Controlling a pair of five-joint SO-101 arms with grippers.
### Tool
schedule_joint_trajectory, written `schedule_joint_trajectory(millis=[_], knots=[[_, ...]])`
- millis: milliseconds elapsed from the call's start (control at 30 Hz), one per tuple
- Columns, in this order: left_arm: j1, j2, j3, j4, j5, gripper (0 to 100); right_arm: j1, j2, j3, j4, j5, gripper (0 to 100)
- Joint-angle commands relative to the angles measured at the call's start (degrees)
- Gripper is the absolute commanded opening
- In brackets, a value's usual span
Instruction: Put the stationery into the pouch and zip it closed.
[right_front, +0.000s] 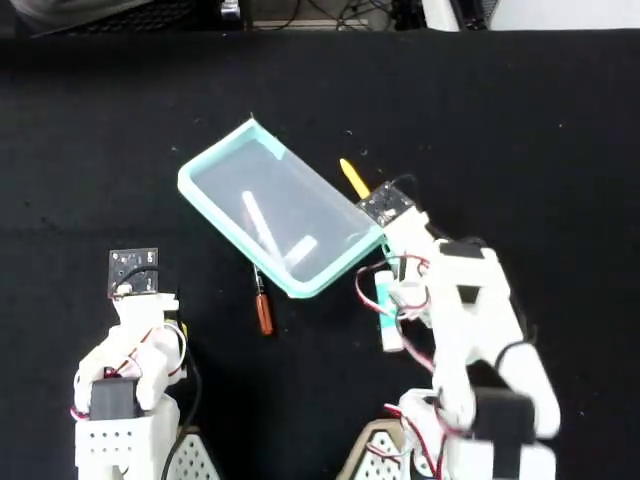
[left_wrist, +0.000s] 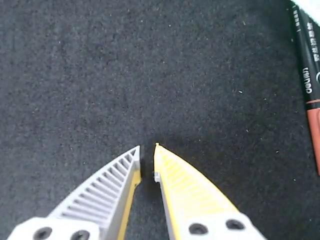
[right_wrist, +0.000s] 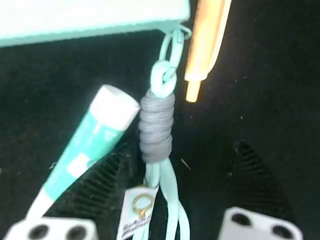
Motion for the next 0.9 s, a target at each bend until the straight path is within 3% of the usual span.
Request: schedule_joint_trajectory(millis=[0,133,267,567,667,867], knots=[[0.6,0.3,0.8,-0.6,0.2,7,1.5,3.2,-4.4,-0.7,0.5,30.4],[0.6,0.3,0.8,-0.6,0.2,7,1.8,3.5,-4.9,-0.8,0.5,23.4],[0.6,0.3,0.8,-0.6,0.2,7,2.7,0.9,-4.4,-0.4,0.3,1.4],[0.6,0.3,0.8,-0.6,0.2,7,14.7,-16.2,5.6,1.8,2.6,1.7],[0.6,0.3,0.8,-0.6,0.2,7,12.2,-20.0,8.4,6.9,6.7,3.8],[0.6,0.3,0.8,-0.6,0.2,7,4.0,-21.1,8.1,12.7,6.9,21.8]])
